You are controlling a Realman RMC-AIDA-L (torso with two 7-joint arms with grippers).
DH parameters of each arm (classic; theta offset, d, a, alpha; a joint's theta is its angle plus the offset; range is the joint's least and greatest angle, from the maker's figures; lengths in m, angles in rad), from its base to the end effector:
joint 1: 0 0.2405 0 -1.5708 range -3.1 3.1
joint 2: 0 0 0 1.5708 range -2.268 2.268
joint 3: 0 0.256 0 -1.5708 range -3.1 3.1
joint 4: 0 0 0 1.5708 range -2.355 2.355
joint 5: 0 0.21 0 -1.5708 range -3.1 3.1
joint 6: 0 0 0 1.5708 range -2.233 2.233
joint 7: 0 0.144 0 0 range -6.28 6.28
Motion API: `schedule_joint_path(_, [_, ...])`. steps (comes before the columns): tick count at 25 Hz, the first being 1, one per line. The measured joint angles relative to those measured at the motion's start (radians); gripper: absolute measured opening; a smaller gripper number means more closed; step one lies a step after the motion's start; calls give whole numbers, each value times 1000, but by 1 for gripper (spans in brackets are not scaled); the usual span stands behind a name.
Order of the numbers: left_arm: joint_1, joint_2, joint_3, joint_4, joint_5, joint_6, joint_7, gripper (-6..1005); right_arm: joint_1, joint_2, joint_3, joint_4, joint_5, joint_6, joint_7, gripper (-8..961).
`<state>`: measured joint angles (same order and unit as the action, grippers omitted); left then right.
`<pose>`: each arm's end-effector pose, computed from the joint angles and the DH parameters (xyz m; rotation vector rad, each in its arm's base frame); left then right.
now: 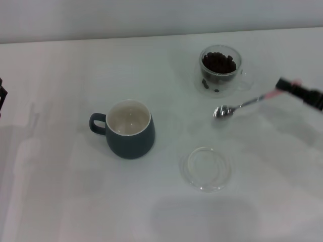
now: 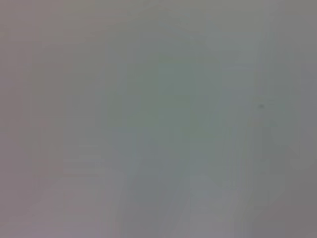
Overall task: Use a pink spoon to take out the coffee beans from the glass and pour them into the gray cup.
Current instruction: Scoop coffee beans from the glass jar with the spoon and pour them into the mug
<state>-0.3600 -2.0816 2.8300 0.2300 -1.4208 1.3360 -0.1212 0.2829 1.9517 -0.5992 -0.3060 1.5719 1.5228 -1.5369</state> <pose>-0.3304 0.2901 -0.0242 -1.5159 -0.5872 -0.7879 0.3594 0.2666 0.0434 -1.9625 1.4089 1.1955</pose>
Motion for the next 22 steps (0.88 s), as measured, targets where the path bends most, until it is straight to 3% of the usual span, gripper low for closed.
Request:
schedule_joint_path(3, [2,0,0,0,-1,3,0,825,41,-14,37,-56,4,-4,-13,152])
schedule_joint_path(6, [4,0,0,0,-6,1,0,824,90,-14,77,-123,6,-17,-37,152])
schedule_joint_path(8, [4,0,0,0,-10,0,0,824,143,-8,85,-177,3,-56,-60,153])
schedule_joint_path(14, [4,0,0,0,-11,-2,0,824,200,1,36,-196,-27,-151,-131,155])
schedule_joint_path(22, [4,0,0,0,-12,-5,-3,824,212,36,-16,-225,-37,-284,-244,158])
